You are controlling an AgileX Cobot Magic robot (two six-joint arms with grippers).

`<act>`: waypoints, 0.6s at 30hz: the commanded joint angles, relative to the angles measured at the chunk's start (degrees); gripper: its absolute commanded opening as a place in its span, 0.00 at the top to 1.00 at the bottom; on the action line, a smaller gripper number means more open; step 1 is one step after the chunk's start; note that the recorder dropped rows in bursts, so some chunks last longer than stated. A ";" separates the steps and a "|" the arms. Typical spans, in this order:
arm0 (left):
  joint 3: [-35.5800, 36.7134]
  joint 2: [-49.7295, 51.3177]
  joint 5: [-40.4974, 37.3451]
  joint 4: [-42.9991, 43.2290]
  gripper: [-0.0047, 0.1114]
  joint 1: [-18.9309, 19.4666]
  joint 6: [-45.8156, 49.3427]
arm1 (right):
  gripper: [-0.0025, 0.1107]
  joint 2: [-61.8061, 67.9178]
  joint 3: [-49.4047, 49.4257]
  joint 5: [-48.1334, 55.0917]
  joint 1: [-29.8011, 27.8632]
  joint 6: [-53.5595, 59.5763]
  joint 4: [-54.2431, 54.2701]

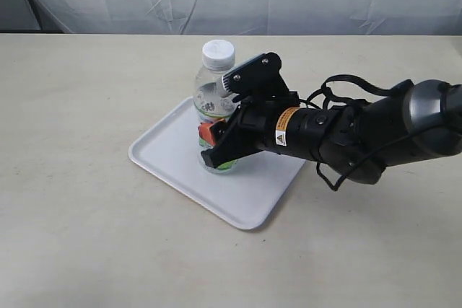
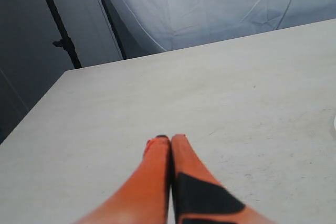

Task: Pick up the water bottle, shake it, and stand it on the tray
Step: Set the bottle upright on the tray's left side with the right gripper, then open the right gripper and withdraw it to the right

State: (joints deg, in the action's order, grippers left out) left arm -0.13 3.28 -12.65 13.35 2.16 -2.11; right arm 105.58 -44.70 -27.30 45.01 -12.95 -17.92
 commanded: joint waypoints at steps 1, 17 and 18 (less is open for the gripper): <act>0.13 -0.24 0.75 -0.21 0.96 0.05 -0.47 | 0.95 0.02 -0.18 1.48 -0.35 -0.59 0.40; 0.13 -0.24 0.75 -0.21 0.96 0.05 -0.47 | 0.24 -0.24 -0.18 6.76 -0.35 -6.46 0.51; 0.13 -0.24 0.75 -0.21 0.96 0.05 -0.47 | 0.29 -0.48 -0.18 7.82 -0.35 -7.45 0.51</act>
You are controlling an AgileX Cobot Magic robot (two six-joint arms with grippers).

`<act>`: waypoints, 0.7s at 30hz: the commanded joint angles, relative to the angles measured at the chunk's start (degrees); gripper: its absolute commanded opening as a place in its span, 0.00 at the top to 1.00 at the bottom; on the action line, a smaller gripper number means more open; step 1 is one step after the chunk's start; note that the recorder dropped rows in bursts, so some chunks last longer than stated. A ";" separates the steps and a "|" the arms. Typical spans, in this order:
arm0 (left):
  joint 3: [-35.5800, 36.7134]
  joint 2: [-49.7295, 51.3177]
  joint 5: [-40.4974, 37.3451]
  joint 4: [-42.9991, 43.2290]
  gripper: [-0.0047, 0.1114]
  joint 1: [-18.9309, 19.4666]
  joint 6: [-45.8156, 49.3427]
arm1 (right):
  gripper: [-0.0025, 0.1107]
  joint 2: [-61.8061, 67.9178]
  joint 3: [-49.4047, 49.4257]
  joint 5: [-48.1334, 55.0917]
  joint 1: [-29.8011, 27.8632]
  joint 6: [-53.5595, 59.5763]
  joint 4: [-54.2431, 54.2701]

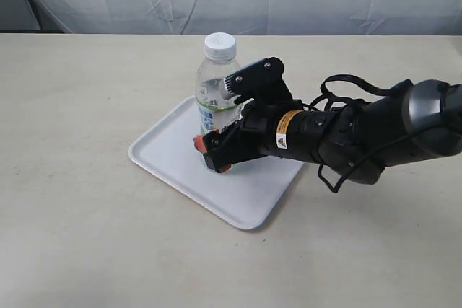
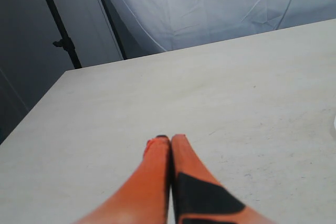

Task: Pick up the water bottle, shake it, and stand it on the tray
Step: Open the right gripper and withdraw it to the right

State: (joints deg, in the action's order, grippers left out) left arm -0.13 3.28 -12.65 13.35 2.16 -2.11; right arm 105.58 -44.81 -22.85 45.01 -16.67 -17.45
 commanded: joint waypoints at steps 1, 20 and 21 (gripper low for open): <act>0.13 -0.24 0.75 -0.21 0.96 0.05 -0.47 | 0.35 -0.76 -0.07 5.01 -0.35 -4.70 0.03; 0.13 -0.24 0.75 -0.21 0.96 0.05 -0.47 | 0.96 -17.89 -0.07 48.96 4.31 -6.82 3.17; 0.13 -0.24 0.75 -0.21 0.96 0.05 -0.47 | 0.96 -19.41 -0.07 51.15 4.71 -6.82 4.47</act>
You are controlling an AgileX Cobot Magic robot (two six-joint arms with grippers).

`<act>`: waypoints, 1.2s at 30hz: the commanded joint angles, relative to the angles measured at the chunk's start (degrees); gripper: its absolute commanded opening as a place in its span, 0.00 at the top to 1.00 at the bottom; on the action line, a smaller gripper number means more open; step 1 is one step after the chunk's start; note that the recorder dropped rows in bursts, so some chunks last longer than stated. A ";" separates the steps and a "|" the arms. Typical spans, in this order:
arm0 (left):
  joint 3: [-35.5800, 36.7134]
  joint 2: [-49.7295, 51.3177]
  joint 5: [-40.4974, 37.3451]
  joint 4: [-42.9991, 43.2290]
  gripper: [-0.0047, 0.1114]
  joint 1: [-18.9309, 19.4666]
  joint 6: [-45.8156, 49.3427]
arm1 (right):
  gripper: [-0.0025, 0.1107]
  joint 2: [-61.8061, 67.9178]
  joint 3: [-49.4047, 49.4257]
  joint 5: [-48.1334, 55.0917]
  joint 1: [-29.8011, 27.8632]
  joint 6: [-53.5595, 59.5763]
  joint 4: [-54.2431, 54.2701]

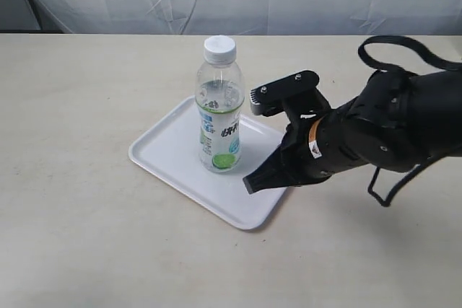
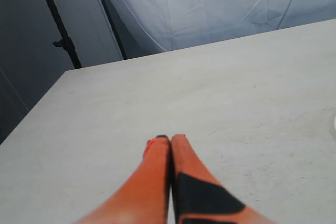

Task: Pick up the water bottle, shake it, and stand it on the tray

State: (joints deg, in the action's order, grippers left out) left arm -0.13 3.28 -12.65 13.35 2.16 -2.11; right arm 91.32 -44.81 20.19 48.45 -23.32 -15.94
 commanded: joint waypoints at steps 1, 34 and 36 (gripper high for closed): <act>0.13 -0.24 0.75 -0.21 0.96 0.05 -0.47 | 0.96 -6.45 -0.07 10.33 1.68 -0.18 3.86; 0.13 -0.24 0.75 -0.21 0.96 0.05 -0.47 | 0.96 -72.69 32.30 -3.17 -21.77 -0.28 30.20; 0.13 -0.24 0.75 -0.21 0.96 0.05 -0.47 | 0.96 -79.36 35.06 0.36 -28.21 0.61 30.20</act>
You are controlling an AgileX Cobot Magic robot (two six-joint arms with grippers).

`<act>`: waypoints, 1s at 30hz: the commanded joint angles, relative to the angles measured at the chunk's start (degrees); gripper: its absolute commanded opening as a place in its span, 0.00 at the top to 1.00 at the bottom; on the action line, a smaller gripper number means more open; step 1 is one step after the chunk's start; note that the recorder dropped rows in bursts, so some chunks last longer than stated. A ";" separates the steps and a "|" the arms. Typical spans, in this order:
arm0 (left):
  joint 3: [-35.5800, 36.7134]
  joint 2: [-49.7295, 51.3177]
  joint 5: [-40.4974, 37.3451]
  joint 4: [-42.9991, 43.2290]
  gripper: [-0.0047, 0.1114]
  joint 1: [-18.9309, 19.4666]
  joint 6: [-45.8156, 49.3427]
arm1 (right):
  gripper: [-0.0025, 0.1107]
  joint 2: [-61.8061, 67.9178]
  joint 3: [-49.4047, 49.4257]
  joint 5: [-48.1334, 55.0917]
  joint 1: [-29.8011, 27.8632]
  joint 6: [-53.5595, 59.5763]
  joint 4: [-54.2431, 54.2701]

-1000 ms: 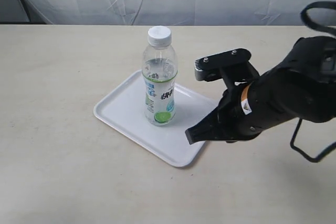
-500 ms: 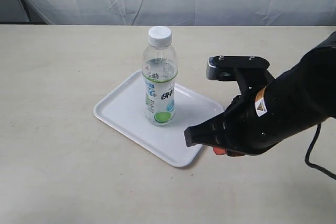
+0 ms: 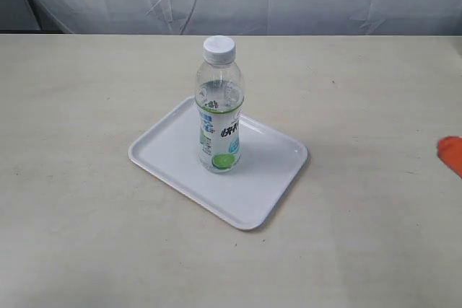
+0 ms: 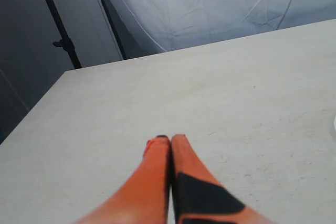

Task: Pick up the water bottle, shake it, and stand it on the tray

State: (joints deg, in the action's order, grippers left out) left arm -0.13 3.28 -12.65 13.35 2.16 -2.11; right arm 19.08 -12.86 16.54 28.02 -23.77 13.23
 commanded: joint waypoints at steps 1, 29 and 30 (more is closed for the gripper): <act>0.13 -0.24 0.75 -0.21 0.96 0.05 -0.47 | 0.96 -9.29 4.26 4.02 -9.25 1.53 1.45; 0.13 -0.24 0.75 -0.21 0.96 0.05 -0.47 | 0.96 -19.08 10.90 1.74 -17.74 2.33 1.67; 0.13 -0.24 0.75 -0.21 0.96 0.05 -0.47 | 0.96 -19.08 10.90 1.74 -17.74 2.33 1.67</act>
State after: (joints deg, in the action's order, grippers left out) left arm -0.13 3.28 -12.65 13.35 2.16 -2.11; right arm 0.39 -2.31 19.14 10.58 -22.01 15.25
